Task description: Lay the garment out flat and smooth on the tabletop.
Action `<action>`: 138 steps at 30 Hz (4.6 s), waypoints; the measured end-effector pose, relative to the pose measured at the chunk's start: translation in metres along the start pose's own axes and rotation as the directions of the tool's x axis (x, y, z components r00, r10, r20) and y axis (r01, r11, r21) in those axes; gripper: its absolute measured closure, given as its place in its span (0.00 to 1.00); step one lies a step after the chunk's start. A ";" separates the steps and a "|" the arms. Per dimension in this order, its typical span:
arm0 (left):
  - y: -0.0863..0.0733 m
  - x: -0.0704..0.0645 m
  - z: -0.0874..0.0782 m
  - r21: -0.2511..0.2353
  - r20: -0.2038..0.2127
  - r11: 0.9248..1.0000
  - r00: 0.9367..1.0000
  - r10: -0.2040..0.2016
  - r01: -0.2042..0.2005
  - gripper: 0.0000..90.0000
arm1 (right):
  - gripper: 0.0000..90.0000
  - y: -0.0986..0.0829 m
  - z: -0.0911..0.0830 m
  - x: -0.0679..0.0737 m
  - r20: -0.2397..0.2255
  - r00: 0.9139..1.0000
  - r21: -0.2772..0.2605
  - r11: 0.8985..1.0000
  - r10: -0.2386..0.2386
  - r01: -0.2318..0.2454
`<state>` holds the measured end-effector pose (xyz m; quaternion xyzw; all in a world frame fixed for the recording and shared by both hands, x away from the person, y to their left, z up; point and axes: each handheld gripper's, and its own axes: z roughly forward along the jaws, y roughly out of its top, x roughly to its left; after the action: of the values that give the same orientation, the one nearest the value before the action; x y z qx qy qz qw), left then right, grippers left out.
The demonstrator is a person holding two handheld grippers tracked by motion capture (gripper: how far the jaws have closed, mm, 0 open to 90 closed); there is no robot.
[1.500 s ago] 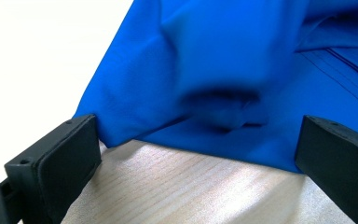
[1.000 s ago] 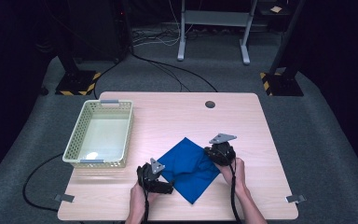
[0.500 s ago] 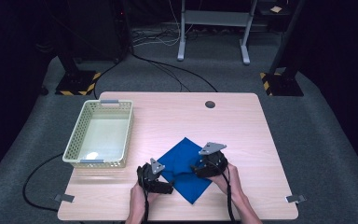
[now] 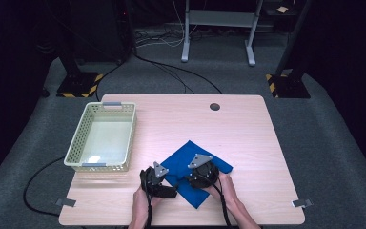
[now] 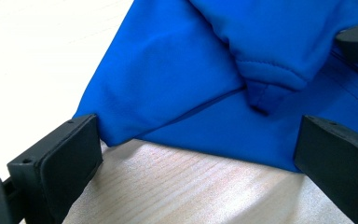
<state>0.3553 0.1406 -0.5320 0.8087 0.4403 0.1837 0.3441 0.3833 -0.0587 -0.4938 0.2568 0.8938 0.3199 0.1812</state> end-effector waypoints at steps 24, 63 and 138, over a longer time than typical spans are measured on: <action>0.000 0.000 0.000 -0.002 0.001 1.000 1.000 -0.003 0.003 0.01 | 0.94 -0.008 -0.018 -0.027 -0.003 0.995 -0.064 0.993 0.098 -0.098; 0.000 0.000 0.000 -0.002 0.001 1.000 1.000 -0.002 0.002 0.01 | 0.95 0.004 -0.049 -0.065 0.064 0.984 -0.153 0.976 0.169 -0.158; 0.000 0.000 0.000 -0.003 0.002 1.000 1.000 -0.002 0.002 0.01 | 0.55 0.003 -0.023 -0.156 0.134 0.915 -0.119 0.923 0.380 -0.366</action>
<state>0.3553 0.1409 -0.5320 0.8078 0.4406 0.1834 0.3460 0.4987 -0.1575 -0.4502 0.4382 0.7960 0.3681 0.1970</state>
